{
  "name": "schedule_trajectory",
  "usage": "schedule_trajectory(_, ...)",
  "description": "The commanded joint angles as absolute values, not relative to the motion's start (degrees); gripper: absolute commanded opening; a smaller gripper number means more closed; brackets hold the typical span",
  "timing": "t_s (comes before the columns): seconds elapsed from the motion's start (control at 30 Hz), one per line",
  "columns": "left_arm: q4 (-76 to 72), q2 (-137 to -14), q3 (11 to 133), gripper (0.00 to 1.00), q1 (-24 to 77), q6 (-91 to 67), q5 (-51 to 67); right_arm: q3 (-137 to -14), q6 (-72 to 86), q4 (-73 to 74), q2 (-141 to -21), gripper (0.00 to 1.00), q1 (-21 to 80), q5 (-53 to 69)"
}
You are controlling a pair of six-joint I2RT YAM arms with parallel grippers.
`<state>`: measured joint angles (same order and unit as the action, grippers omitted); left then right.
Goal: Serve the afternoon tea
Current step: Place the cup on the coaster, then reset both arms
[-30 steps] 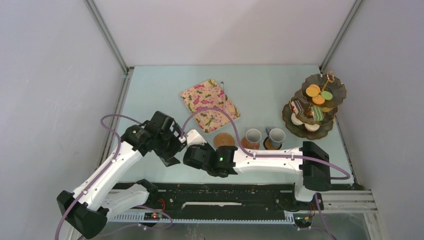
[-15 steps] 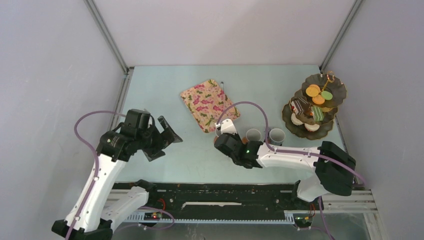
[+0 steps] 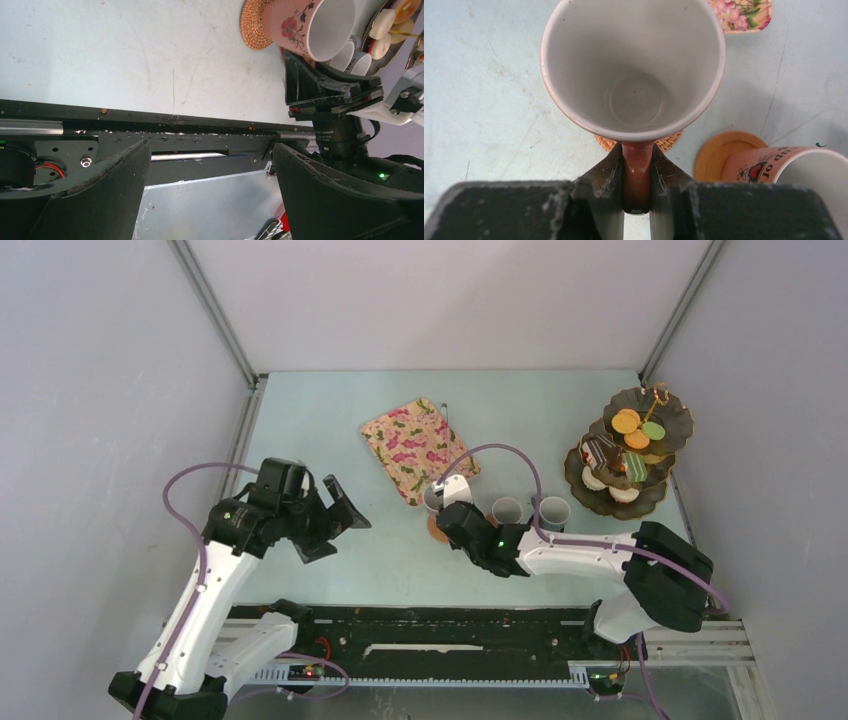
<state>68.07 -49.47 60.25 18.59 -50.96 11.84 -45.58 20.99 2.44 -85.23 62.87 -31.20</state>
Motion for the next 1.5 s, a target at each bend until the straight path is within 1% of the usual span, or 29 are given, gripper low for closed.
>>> schedule_trajectory(0.0, 66.23, -49.15, 59.97, 0.98, 18.27, -50.58, 14.13, -46.3, 21.33, -5.77, -84.89, 0.0, 61.98, -32.57)
schedule_trajectory(0.3, 65.94, -50.38, 60.32, 0.97, 18.26, -50.36, 14.95, -42.89, 23.62, -8.02, -86.15, 0.0, 62.21, -31.2)
schedule_trajectory(0.33, 65.81, -50.43, 60.25, 0.97, 18.21, -50.36, 15.16, -42.75, 23.76, -7.81, -86.01, 0.02, 62.4, -31.44)
schedule_trajectory(0.37, 65.63, -50.52, 60.21, 0.97, 18.2, -50.41, 15.22, -42.58, 24.02, -7.7, -85.9, 0.06, 62.6, -31.63)
schedule_trajectory(0.4, 65.47, -50.63, 60.18, 0.97, 18.26, -50.44, 15.29, -42.42, 24.12, -7.54, -85.73, 0.16, 62.72, -31.64)
schedule_trajectory(0.5, 64.97, -50.79, 60.15, 0.98, 18.2, -50.43, 15.05, -42.36, 23.28, -7.17, -84.94, 0.52, 62.73, -31.51)
schedule_trajectory(0.57, 64.86, -50.88, 61.1, 0.99, 18.24, -49.88, 14.47, -43.69, 22.65, -3.85, -81.84, 0.72, 62.91, -32.2)
schedule_trajectory(0.63, 64.52, -50.81, 62.45, 1.0, 18.2, -49.02, 13.4, -46.56, 23.04, 5.76, -77.54, 0.87, 63.7, -35.18)
schedule_trajectory(0.67, 64.06, -50.74, 63.1, 1.0, 18.22, -48.51, 12.84, -48.24, 23.49, 10.41, -75.01, 0.93, 63.99, -36.06)
schedule_trajectory(0.7, 63.39, -50.45, 63.75, 1.0, 18.25, -47.65, 12.24, -50.61, 24.03, 14.55, -72.47, 0.97, 64.14, -35.85)
schedule_trajectory(0.73, 62.62, -50.22, 64.56, 1.0, 18.33, -46.88, 11.51, -52.67, 24.91, 19.17, -69.73, 0.99, 64.1, -35.02)
schedule_trajectory(0.87, 58.38, -47.86, 69.56, 1.0, 18.29, -41.62, 8.03, -62.23, 29.74, 37.37, -60.66, 1.0, 64.04, -32.87)
schedule_trajectory(1.0, 53.62, -44.75, 75.45, 1.0, 18.37, -34.24, 5.8, -71.64, 31.29, 49.25, -51.66, 1.0, 63.47, -35.42)
schedule_trajectory(1.17, 49.66, -41.49, 83.55, 1.0, 18.34, -27.41, 3.47, -83.81, 26.01, 53.64, -44.98, 1.0, 63.2, -37.03)
schedule_trajectory(1.3, 47.47, -41.08, 91.39, 1.0, 18.34, -25.1, 2.47, -94.3, 23.24, 57.07, -45.07, 1.0, 63.2, -42.24)
schedule_trajectory(1.47, 45.0, -41.1, 99.19, 1.0, 18.38, -22.1, 1.56, -102.63, 16.59, 54.26, -44.96, 1.0, 63.27, -44.44)
